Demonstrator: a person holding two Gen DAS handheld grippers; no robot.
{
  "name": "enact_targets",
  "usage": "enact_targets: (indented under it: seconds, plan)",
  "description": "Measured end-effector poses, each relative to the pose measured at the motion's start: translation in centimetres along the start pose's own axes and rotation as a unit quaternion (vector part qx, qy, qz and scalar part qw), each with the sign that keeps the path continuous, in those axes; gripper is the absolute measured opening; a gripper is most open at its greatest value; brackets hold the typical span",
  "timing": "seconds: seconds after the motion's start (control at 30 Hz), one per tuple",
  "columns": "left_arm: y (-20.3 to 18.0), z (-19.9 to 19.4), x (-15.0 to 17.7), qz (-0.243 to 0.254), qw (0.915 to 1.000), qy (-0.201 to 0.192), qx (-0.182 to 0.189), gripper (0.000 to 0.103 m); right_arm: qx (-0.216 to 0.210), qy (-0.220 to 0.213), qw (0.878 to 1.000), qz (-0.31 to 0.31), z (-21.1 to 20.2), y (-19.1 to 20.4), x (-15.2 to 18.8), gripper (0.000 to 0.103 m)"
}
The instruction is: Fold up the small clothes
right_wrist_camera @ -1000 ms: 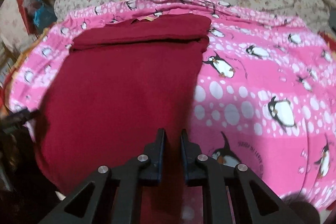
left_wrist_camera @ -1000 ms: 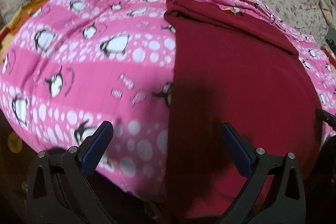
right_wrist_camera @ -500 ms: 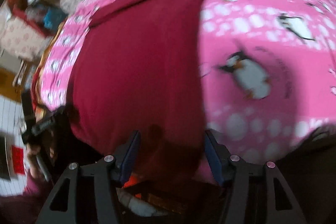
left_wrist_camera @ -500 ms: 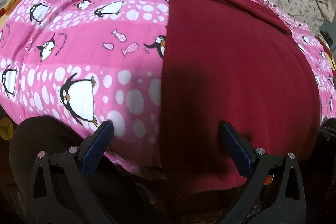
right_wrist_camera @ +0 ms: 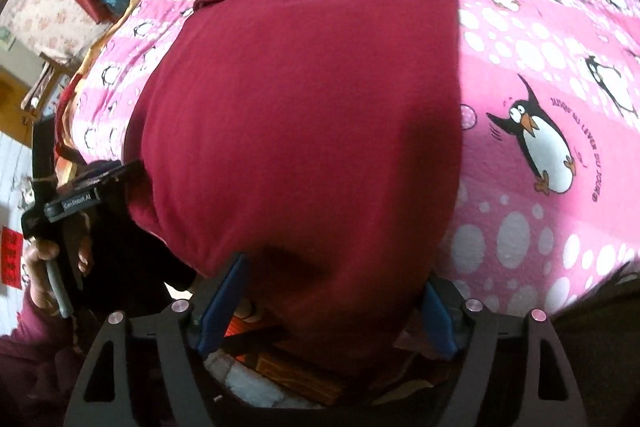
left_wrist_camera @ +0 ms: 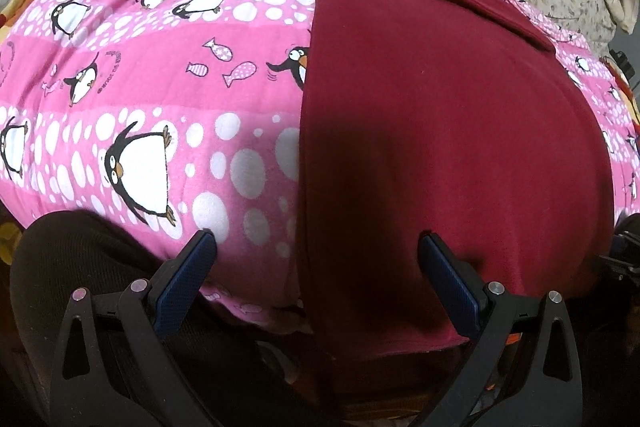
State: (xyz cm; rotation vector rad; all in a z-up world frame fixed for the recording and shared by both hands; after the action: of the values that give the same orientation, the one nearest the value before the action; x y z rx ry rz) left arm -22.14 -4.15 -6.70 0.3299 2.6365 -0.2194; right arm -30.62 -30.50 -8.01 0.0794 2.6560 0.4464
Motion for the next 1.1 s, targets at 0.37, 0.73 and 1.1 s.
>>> enact_targets:
  seconds: [0.37,0.73,1.1]
  plan:
    - [0.1,0.0,0.5,-0.009,0.9998,0.018,0.009,0.102,0.003,-0.014,1.0,0.012,-0.3,-0.3,-0.2,0.078]
    - [-0.8,0.0,1.4,0.023,0.9996,0.019,0.0,0.084,0.003,-0.03,1.0,0.002,-0.1,0.2,-0.9,0.075]
    - [-1.3,-4.3,-1.5,-0.011,0.9953,-0.021,0.094,0.014,-0.085,-0.069,0.994,0.001,-2.1,0.9,-3.2,0.02]
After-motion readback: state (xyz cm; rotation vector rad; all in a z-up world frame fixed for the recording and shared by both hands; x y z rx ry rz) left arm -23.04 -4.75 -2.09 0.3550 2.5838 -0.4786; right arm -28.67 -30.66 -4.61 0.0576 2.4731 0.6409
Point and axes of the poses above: each gripper's, at about its wrist camera, not at the fingertips, and z roughly the way its jaws point, y to its left, x to its underside, the point moved 7 cm from there along z, roughly the way its jaws point, and after that the axes turned 3 degrees about -y, right-handed, at the moved point
